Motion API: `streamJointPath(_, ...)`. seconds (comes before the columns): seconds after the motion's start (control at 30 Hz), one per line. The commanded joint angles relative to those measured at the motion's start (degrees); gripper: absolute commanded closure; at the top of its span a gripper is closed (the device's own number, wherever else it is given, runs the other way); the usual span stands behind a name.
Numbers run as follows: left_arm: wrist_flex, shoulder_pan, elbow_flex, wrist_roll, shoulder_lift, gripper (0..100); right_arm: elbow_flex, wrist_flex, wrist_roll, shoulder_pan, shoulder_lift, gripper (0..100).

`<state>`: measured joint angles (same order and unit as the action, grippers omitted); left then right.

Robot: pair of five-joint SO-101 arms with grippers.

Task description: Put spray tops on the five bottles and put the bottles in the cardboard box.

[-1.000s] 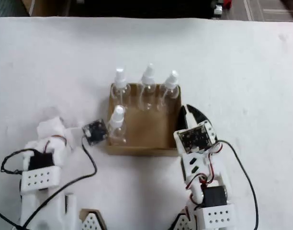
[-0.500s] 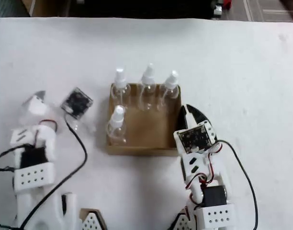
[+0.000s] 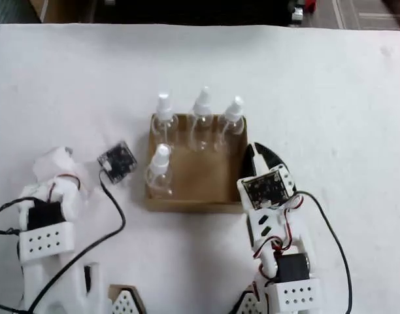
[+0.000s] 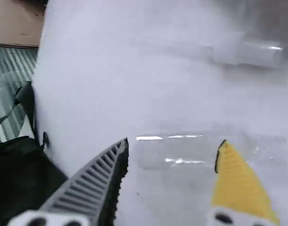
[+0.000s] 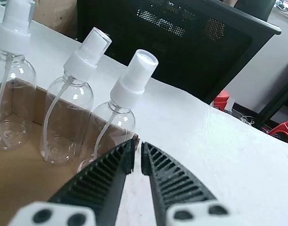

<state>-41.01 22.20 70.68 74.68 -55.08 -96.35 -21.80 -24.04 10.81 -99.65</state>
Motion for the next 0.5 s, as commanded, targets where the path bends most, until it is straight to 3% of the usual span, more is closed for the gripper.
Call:
streamJointPath(0.0,0.7,3.9,3.3,7.7,-1.5,71,-0.7,-0.1,-0.7,0.2,0.0,98.1)
streamJointPath(0.2,10.4,14.6,7.8,15.0,-1.2,71,-0.7,0.0,-0.7,0.2,0.0,98.1)
streamJointPath(0.47,29.4,12.6,20.1,14.7,-1.6,71,-0.7,-0.1,-0.7,0.2,0.0,98.1)
